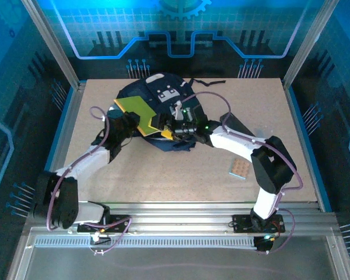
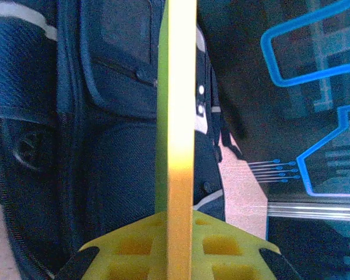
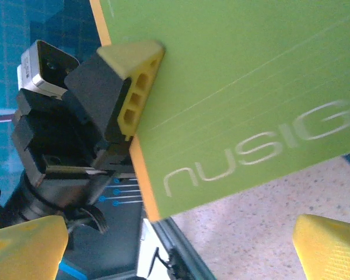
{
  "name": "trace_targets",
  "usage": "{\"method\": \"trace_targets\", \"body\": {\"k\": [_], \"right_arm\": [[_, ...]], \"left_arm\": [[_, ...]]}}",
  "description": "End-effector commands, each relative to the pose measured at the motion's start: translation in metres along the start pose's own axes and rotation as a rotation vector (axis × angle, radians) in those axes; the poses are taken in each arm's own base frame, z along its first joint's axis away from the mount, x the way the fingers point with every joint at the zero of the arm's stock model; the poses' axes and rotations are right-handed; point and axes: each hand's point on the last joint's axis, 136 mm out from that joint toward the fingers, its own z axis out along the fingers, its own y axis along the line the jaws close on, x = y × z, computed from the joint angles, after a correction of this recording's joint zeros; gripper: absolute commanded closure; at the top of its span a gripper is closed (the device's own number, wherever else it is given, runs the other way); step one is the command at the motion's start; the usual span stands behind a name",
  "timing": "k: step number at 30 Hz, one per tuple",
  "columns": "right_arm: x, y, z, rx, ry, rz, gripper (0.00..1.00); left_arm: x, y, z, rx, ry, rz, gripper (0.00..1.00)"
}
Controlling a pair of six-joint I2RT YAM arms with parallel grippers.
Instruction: Pack books, pencil case, and school supplies into a backpack
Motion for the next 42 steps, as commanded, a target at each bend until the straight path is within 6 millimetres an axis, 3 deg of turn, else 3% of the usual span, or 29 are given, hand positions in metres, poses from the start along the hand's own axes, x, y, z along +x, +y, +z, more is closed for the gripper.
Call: {"method": "trace_targets", "body": {"k": [1, 9, 13, 15, 22, 26, 33, 38, 42], "right_arm": [[-0.004, 0.025, 0.012, -0.131, -0.065, 0.084, 0.00], [-0.024, -0.010, 0.015, -0.200, -0.226, 0.299, 0.00], [-0.044, -0.035, 0.004, -0.172, -0.356, 0.356, 0.02], [-0.055, -0.038, 0.001, -0.174, -0.391, 0.354, 0.06], [-0.072, -0.056, -0.008, -0.188, -0.451, 0.410, 0.14], [-0.066, -0.050, -0.017, -0.214, -0.432, 0.401, 0.12], [-0.066, -0.053, -0.031, -0.202, -0.440, 0.384, 0.11], [-0.080, -0.045, -0.023, -0.231, -0.431, 0.366, 0.12], [-0.078, -0.028, -0.008, -0.277, -0.388, 0.365, 0.11]], "left_arm": [[-0.021, -0.064, 0.000, 0.159, -0.156, -0.026, 1.00], [0.004, -0.064, 0.001, 0.175, -0.185, -0.074, 1.00], [0.015, -0.060, -0.003, 0.167, -0.162, -0.084, 1.00], [0.018, -0.058, -0.006, 0.165, -0.156, -0.095, 1.00], [0.016, -0.054, -0.019, 0.148, -0.175, -0.087, 1.00], [0.004, -0.052, -0.023, 0.111, -0.217, -0.018, 1.00], [0.000, -0.040, -0.010, 0.084, -0.188, -0.039, 1.00], [0.009, -0.039, -0.005, 0.088, -0.142, -0.063, 1.00], [0.019, -0.038, -0.001, 0.101, -0.126, -0.084, 1.00]]}}
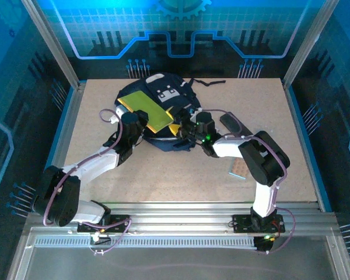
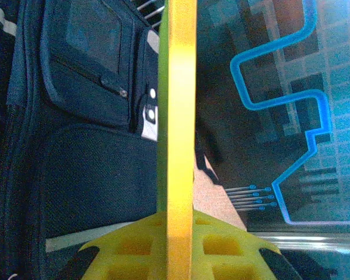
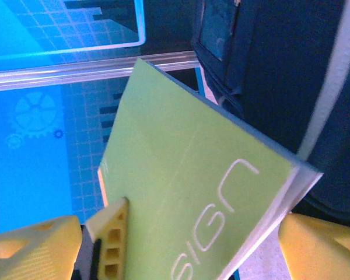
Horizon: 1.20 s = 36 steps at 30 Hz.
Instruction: Pack books, pencil case, and school supplies into a backpack
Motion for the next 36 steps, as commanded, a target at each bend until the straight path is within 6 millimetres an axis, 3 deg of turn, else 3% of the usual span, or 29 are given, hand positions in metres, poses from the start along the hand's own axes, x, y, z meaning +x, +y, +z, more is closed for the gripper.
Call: {"method": "trace_targets", "body": {"k": [1, 6, 9, 13, 16, 18, 20, 23, 27, 28, 31, 36], "right_arm": [[0.014, 0.018, 0.015, -0.062, 0.037, 0.011, 0.11], [0.017, 0.016, 0.023, -0.087, 0.050, 0.055, 0.13], [0.014, 0.017, 0.024, -0.101, 0.038, 0.054, 0.26], [0.005, 0.020, 0.015, -0.110, 0.008, 0.043, 0.66], [-0.005, 0.023, 0.002, -0.102, -0.024, 0.013, 1.00], [-0.014, 0.024, -0.009, -0.081, -0.045, -0.021, 1.00], [-0.029, 0.027, -0.024, -0.069, -0.078, -0.058, 1.00], [-0.052, 0.025, -0.049, -0.013, -0.110, -0.130, 1.00], [-0.080, 0.021, -0.087, 0.089, -0.121, -0.219, 1.00], [-0.088, 0.010, -0.101, 0.140, -0.133, -0.224, 1.00], [-0.110, 0.005, -0.142, 0.206, -0.184, -0.269, 1.00], [-0.132, 0.002, -0.204, 0.331, -0.256, -0.343, 1.00]], "left_arm": [[0.010, -0.011, 0.001, 0.054, 0.029, -0.028, 1.00], [0.019, -0.014, 0.005, 0.072, 0.047, -0.044, 1.00], [0.025, -0.016, 0.006, 0.087, 0.069, -0.054, 1.00], [0.032, -0.010, 0.005, 0.071, 0.089, -0.044, 1.00], [0.036, -0.009, 0.006, 0.058, 0.112, 0.005, 0.92], [0.042, -0.013, 0.008, 0.061, 0.146, 0.066, 0.76], [0.049, -0.017, 0.010, 0.047, 0.196, 0.141, 0.41], [0.062, -0.025, 0.014, 0.046, 0.281, 0.272, 0.23], [0.086, -0.032, 0.022, 0.038, 0.436, 0.470, 0.21], [0.092, -0.033, 0.027, 0.028, 0.475, 0.516, 0.21], [0.111, -0.032, 0.040, 0.012, 0.595, 0.631, 0.21], [0.139, -0.013, 0.067, -0.075, 0.780, 0.791, 0.22]]}}
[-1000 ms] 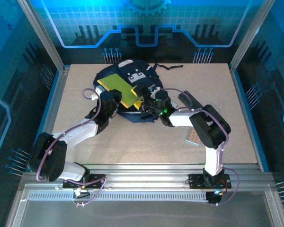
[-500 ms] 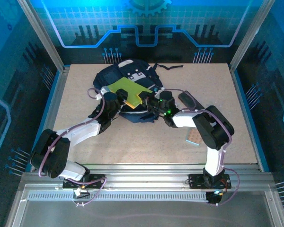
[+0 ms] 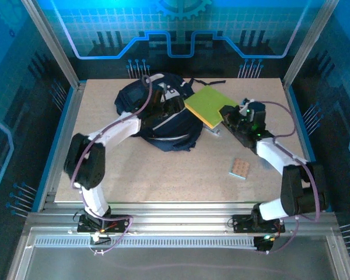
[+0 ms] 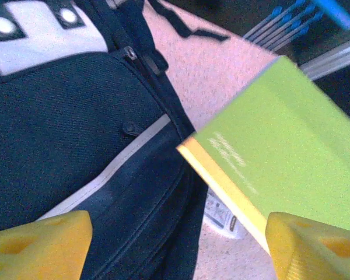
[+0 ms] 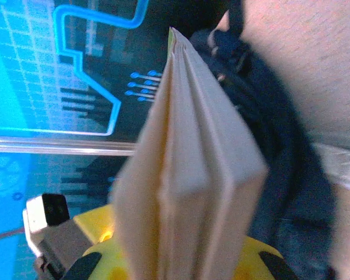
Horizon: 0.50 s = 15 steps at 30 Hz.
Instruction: Pack books, pencil case, and school supplies into a backpack
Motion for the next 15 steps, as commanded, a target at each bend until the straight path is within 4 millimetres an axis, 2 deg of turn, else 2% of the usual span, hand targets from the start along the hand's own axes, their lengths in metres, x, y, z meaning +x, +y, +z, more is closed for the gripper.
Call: {"method": "trace_targets", "body": {"k": [1, 7, 11, 15], "right_arm": [[-0.002, -0.021, -0.034, 0.104, 0.030, -0.122, 1.00], [-0.024, -0.036, -0.080, 0.178, -0.021, -0.173, 1.00], [-0.023, -0.046, -0.093, 0.191, -0.036, -0.167, 1.00], [-0.017, -0.051, -0.095, 0.190, -0.031, -0.160, 1.00]], "left_arm": [[0.048, 0.019, 0.021, -0.071, 0.271, 0.166, 0.22], [0.070, 0.036, 0.050, -0.215, 0.404, 0.394, 0.22], [0.081, 0.050, 0.062, -0.297, 0.452, 0.498, 0.21], [0.097, 0.077, 0.077, -0.369, 0.534, 0.537, 0.21]]}}
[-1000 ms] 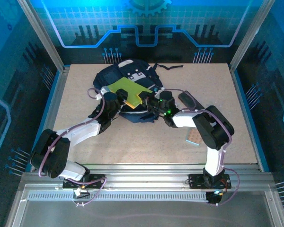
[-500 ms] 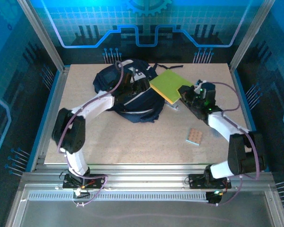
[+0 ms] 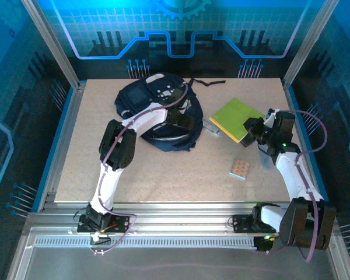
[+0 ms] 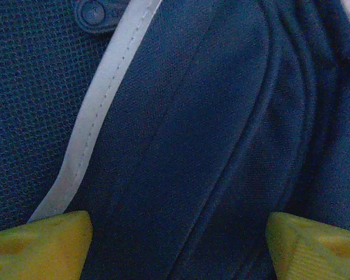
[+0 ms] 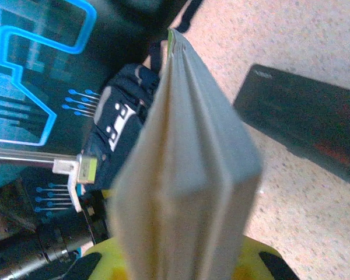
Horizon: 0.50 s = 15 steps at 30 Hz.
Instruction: Pack books, pencil case, and school supplies into a backpack
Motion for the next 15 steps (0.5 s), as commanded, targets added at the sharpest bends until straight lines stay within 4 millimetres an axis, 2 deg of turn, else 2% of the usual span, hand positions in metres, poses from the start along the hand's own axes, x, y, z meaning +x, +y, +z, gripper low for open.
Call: {"method": "trace_targets", "body": {"k": [1, 3, 5, 9, 10, 12, 15], "right_arm": [[0.008, -0.001, -0.005, -0.016, 0.021, -0.026, 1.00], [0.009, -0.002, -0.005, -0.023, 0.021, -0.022, 1.00], [0.011, -0.001, -0.005, -0.031, 0.025, -0.020, 1.00], [0.012, 0.001, -0.008, -0.040, 0.021, -0.021, 1.00], [0.011, 0.003, -0.010, -0.045, 0.012, -0.026, 1.00], [0.010, 0.007, -0.014, -0.054, 0.001, -0.039, 1.00], [0.010, 0.014, -0.020, -0.067, -0.009, -0.060, 1.00]], "left_arm": [[0.032, 0.024, 0.024, -0.107, 0.152, 0.087, 0.21], [0.041, 0.030, 0.036, -0.131, 0.187, 0.101, 0.23], [0.048, 0.035, 0.045, -0.142, 0.222, 0.108, 0.37], [0.051, 0.035, 0.049, -0.134, 0.242, 0.121, 0.75], [0.049, 0.036, 0.046, -0.140, 0.237, 0.119, 0.99], [0.037, 0.033, 0.031, -0.126, 0.196, 0.123, 1.00], [0.008, 0.024, -0.005, -0.085, 0.107, 0.113, 1.00]]}}
